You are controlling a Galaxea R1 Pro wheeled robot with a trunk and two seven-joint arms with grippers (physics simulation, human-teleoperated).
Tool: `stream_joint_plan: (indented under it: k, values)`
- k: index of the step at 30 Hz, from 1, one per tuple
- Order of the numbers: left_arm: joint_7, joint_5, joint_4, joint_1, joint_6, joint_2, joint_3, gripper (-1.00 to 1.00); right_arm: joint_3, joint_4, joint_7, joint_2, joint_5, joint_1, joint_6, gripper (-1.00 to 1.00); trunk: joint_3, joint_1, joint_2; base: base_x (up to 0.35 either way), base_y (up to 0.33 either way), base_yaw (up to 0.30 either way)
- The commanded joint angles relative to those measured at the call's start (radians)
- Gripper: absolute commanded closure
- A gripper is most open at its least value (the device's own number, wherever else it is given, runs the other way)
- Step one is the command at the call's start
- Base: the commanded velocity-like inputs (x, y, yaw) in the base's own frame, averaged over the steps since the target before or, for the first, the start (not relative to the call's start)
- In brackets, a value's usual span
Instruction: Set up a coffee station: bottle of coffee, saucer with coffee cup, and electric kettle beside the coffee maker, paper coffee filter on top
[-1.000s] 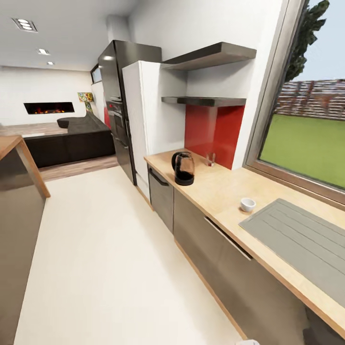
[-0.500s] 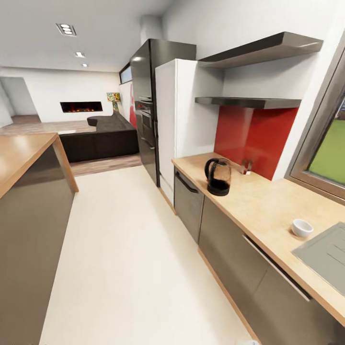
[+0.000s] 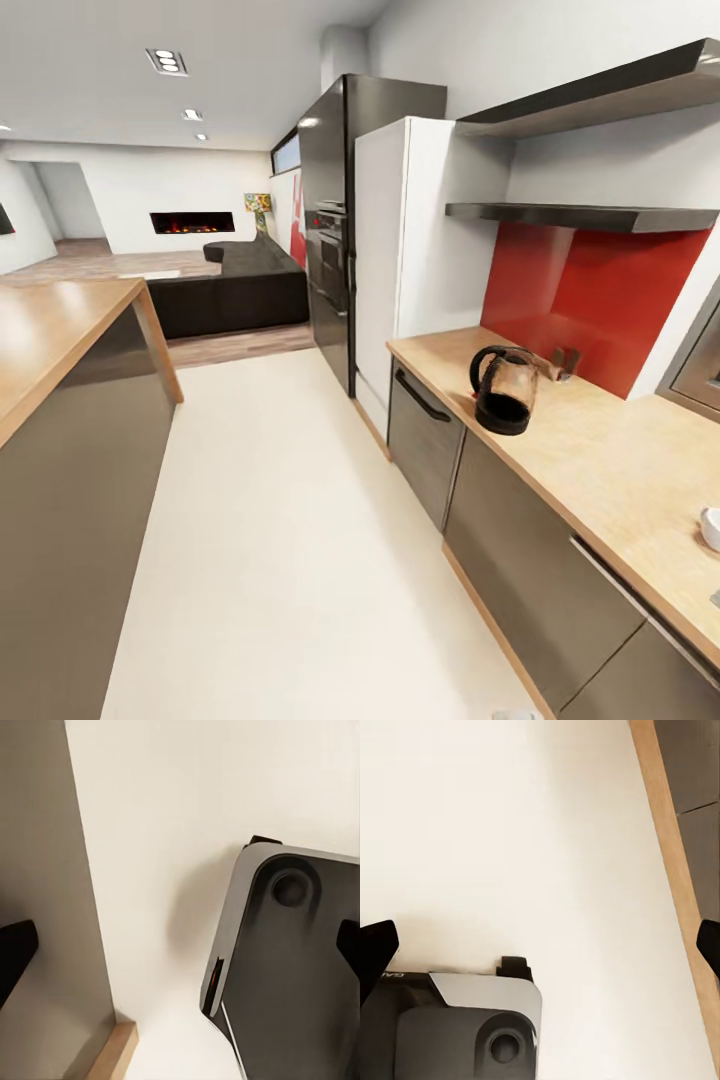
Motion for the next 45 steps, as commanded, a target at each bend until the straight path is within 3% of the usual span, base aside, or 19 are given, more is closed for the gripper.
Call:
stream_joint_plan:
  k: [1, 19, 45]
  values:
    - [-0.005, 0.008, -0.001, 0.000, -0.001, 0.000, 0.001, -1.00, 0.009, 0.001, -0.002, 0.000, -0.010, -0.001, -0.003, -1.00, -0.002, 0.001, -0.002, 0.330, 0.099, 0.003]
    - [-0.005, 0.008, -0.002, 0.000, -0.001, 0.000, 0.001, -1.00, 0.010, 0.004, -0.001, 0.005, -0.010, -0.001, -0.002, -1.00, -0.002, 0.001, -0.002, 0.331, 0.095, 0.000]
    - [-0.006, 0.006, 0.000, 0.001, -0.001, 0.000, 0.000, -1.00, 0.006, 0.002, -0.005, 0.013, -0.008, -0.001, -0.003, -1.00, -0.002, 0.001, -0.002, 0.335, 0.005, 0.000]
